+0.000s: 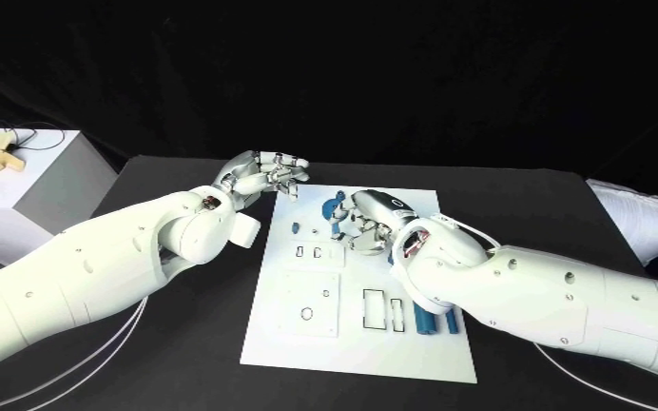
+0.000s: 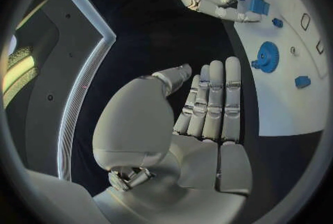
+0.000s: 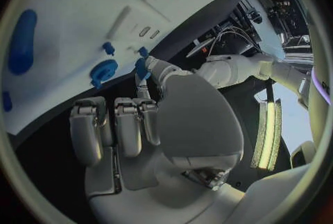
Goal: Assemble the parts on the task board
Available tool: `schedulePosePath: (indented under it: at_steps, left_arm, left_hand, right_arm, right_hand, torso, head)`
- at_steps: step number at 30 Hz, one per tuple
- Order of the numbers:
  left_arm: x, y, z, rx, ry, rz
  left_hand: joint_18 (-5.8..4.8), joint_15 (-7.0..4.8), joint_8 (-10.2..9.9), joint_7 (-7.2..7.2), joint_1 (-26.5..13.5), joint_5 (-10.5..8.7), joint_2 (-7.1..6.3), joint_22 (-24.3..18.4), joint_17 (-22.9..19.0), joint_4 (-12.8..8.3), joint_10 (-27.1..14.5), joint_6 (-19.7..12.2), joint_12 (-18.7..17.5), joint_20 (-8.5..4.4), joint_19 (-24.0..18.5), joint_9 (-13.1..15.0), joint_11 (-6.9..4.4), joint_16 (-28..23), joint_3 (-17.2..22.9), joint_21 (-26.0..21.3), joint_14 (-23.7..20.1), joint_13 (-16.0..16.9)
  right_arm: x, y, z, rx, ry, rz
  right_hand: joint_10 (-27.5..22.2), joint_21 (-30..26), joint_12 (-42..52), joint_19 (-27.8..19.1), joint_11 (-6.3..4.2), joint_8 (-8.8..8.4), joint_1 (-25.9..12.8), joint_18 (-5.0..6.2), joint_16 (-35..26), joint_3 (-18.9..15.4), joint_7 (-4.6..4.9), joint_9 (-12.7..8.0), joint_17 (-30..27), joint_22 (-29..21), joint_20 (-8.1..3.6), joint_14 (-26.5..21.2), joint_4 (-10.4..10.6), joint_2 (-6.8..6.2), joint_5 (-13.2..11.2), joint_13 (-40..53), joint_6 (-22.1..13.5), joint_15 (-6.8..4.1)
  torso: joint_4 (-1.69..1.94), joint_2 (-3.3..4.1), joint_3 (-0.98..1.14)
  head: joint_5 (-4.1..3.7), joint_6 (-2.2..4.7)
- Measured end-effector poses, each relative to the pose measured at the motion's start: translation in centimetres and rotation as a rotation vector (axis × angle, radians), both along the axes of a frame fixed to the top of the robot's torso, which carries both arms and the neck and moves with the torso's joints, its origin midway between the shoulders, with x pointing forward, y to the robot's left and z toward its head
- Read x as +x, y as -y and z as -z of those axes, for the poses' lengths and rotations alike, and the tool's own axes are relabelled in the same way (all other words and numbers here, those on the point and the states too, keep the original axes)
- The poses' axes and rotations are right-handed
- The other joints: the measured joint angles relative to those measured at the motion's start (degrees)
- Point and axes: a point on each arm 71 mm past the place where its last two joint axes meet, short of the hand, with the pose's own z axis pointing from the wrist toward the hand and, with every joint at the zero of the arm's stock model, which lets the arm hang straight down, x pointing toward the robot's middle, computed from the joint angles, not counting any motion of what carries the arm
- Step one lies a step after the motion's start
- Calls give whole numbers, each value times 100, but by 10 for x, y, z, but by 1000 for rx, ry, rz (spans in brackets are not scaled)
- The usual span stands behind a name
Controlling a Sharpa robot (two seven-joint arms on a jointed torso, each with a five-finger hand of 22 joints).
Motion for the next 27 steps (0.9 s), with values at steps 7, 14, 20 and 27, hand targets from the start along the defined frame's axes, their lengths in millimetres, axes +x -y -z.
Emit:
schedulePosePath:
  at_steps: [7, 14, 20, 27]
  left_arm:
    - [-1, 3, 0, -3, -11, 6]
    - [-2, 4, 0, -4, -16, 10]
    - [-2, 4, 0, -7, -19, 19]
    - [-2, 5, 0, -9, -23, 30]
  left_hand:
    - [1, -43, 50, -1, 25, 0, 25, 4, 110, 0, -180, -1, 275, -57, 122, 30, -33, 267, -32, 116, 129, 196]
    - [0, -62, 77, -24, 25, 0, 25, 58, 243, 0, -303, -24, 441, -79, 227, 51, -53, 532, -32, 256, 272, 314]
    - [0, -64, 77, -24, 25, 0, 24, 72, 285, 0, -333, -24, 487, -77, 265, 60, -42, 593, -32, 294, 292, 341]
    - [0, -81, 111, -24, 25, 0, 25, 96, 333, 17, -373, -24, 550, -87, 316, 69, -41, 696, -15, 362, 352, 373]
  right_arm:
    - [-8, -7, 16, -24, -25, 12]
    - [-11, -11, 21, -39, -21, 21]
    - [-16, -14, 25, -42, -18, 20]
    - [-17, -17, 27, -44, -12, 24]
  right_hand:
    - [0, -25, 0, 0, 0, 90, -24, 0, 0, 18, 0, 0, 0, -1, 0, 0, -18, -24, 23, -1, -20, 0]
    - [0, -25, 0, 0, 0, 100, -31, 0, 0, 39, 4, 0, -1, -1, 0, 0, -40, -32, 46, -1, -42, 0]
    - [0, -25, 0, 0, 0, 203, -60, 0, 0, 39, 16, 1, -1, -1, 0, 0, -40, -61, 47, 2, -57, 0]
    - [0, -25, 0, 0, 0, 244, -61, 0, 0, 54, 19, 1, -1, -2, 0, 0, -56, -61, 47, 3, -78, 0]
  torso:
    - [5, 18, 7]
    - [1, 34, 11]
    - [1, 41, 16]
    - [1, 50, 15]
  head:
    - [53, -52]
    - [79, -109]
    - [88, -129]
    - [98, -130]
